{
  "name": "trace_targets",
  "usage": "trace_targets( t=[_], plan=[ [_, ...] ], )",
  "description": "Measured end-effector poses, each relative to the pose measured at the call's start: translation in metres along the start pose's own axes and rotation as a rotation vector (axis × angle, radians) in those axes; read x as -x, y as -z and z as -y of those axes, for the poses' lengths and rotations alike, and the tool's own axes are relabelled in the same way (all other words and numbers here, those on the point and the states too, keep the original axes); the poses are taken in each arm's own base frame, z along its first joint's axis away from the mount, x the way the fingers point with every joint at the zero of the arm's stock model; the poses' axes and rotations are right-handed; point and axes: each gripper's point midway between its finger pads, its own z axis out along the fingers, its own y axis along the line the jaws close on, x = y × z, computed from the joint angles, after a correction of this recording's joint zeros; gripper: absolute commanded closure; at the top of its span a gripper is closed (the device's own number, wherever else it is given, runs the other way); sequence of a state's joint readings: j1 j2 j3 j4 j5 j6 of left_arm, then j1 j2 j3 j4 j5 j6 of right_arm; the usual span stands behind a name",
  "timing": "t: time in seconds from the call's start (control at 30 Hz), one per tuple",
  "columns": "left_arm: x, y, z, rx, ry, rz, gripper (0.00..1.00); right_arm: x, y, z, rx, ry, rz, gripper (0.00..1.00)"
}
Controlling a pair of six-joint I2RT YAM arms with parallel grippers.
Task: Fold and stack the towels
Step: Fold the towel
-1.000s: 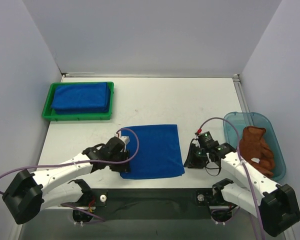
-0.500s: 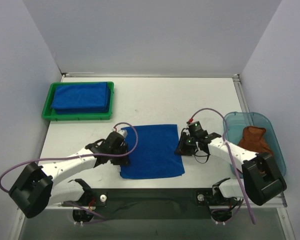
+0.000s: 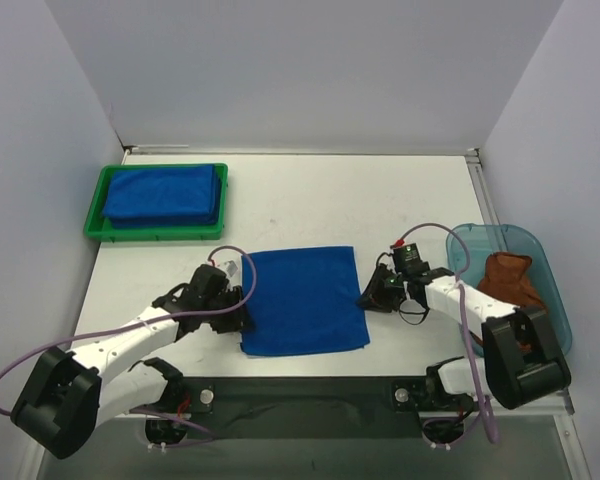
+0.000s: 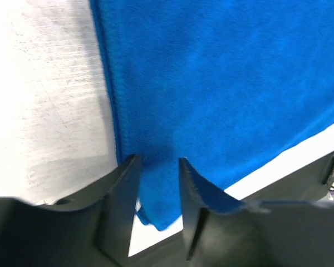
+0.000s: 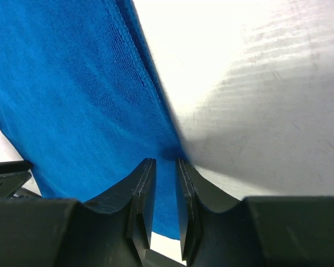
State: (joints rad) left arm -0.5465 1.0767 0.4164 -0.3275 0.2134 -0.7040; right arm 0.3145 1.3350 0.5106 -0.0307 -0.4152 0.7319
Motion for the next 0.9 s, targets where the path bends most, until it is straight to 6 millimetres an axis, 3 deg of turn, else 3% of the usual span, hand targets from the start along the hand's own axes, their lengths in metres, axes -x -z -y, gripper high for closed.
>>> trace_targets(
  t=[0.2,0.33,0.47,0.53,0.7,0.9],
  plan=[
    [0.005,0.016,0.018,-0.074,0.001,0.033,0.49,-0.007,0.022,-0.018,0.043,0.078,0.041,0.77],
    [0.008,0.032,0.042,-0.147,-0.017,0.049,0.54,-0.029,0.034,-0.035,0.087,0.130,0.018,0.77],
    [-0.006,0.038,0.054,-0.192,-0.015,0.016,0.56,-0.052,0.034,-0.037,0.105,0.137,-0.028,0.77],
    [-0.020,0.034,0.051,-0.190,-0.002,-0.022,0.57,-0.061,0.031,-0.025,0.079,0.115,-0.053,0.77],
    [-0.054,0.020,0.021,-0.105,0.057,-0.114,0.62,-0.083,0.017,0.006,-0.024,0.068,-0.144,0.77],
    [-0.062,0.015,0.005,-0.038,0.104,-0.136,0.67,-0.083,0.015,0.007,-0.027,0.023,-0.169,0.78]
  ],
)
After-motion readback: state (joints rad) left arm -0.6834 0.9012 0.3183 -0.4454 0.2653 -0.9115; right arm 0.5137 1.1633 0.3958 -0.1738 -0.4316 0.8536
